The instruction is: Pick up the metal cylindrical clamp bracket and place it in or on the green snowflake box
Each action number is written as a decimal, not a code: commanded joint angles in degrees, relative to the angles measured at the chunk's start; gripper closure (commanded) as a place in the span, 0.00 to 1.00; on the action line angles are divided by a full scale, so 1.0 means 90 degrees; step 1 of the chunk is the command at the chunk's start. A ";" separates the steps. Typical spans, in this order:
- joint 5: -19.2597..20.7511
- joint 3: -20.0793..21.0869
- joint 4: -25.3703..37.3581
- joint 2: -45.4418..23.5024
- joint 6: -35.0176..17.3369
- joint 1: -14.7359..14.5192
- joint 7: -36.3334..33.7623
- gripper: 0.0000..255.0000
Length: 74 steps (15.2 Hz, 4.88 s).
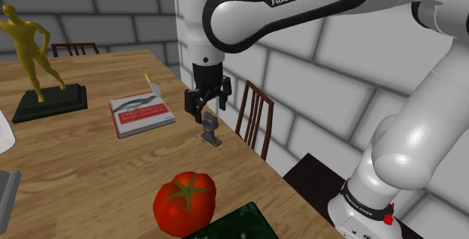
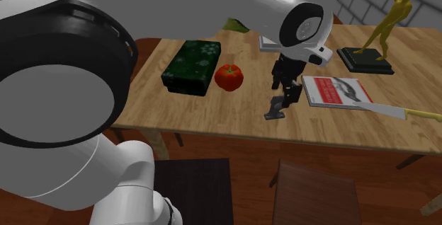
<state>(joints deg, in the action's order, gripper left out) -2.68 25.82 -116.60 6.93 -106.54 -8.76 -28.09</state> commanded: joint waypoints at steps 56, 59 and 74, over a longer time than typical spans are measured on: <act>0.0523 0.0389 0.1395 -0.2339 -0.1160 -0.0554 -0.1613 1.00; 0.0493 0.0398 0.1494 -0.2283 -0.1013 -0.0544 -0.1601 1.00; 0.0473 0.0204 0.1693 -0.2493 -0.1250 -0.0580 -0.2235 0.00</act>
<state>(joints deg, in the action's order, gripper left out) 1.49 27.67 -100.92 -15.25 -117.10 -13.92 -48.09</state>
